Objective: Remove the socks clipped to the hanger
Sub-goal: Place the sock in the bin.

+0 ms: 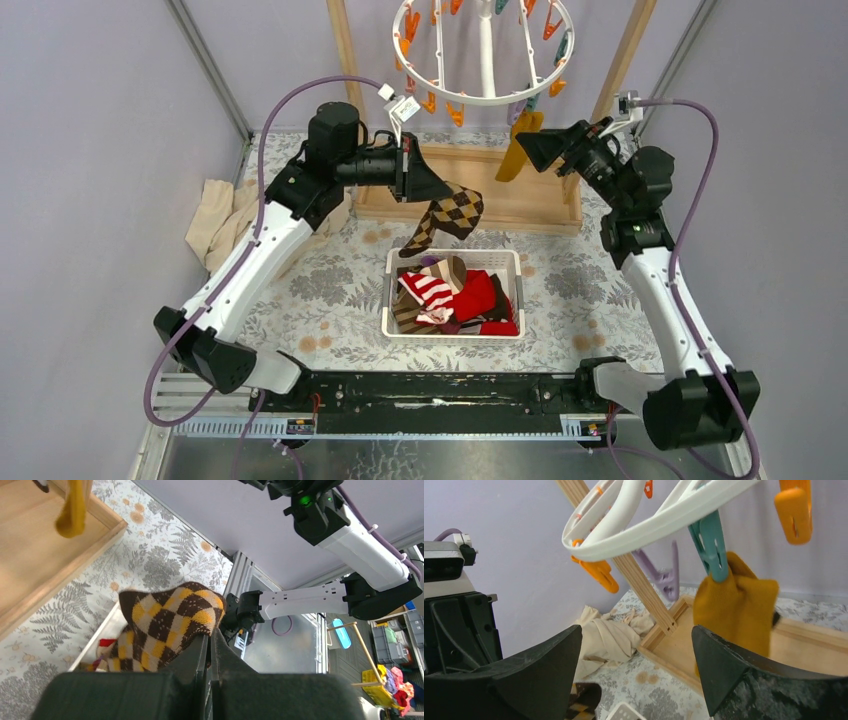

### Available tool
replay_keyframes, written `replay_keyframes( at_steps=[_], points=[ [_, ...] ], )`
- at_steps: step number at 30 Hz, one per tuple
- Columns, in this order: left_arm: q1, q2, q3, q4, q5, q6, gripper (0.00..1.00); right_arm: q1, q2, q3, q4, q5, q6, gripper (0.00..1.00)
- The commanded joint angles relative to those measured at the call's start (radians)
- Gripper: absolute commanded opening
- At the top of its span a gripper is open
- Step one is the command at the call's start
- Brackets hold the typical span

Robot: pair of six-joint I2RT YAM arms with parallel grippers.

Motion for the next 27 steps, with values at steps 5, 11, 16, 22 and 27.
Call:
replay_keyframes(
  at_steps=[5, 11, 16, 22, 27],
  points=[
    [-0.031, -0.109, -0.139, 0.014, -0.004, -0.043, 0.05, -0.006, -0.176, -0.012, -0.299, 0.052, -0.098, 0.88],
    [-0.074, -0.183, -0.31, 0.081, -0.046, -0.089, 0.05, -0.005, -0.262, -0.048, -0.406, 0.029, -0.108, 0.88],
    [-0.119, -0.223, -0.456, 0.135, -0.102, -0.112, 0.05, -0.006, -0.306, -0.095, -0.416, 0.011, -0.094, 0.88],
    [-0.148, -0.242, -0.625, 0.239, -0.186, -0.134, 0.09, -0.005, -0.326, -0.12, -0.447, -0.026, -0.078, 0.88],
    [-0.167, -0.211, -0.717, 0.329, -0.241, -0.132, 0.11, -0.005, -0.339, -0.14, -0.455, -0.04, -0.073, 0.88]
  ],
)
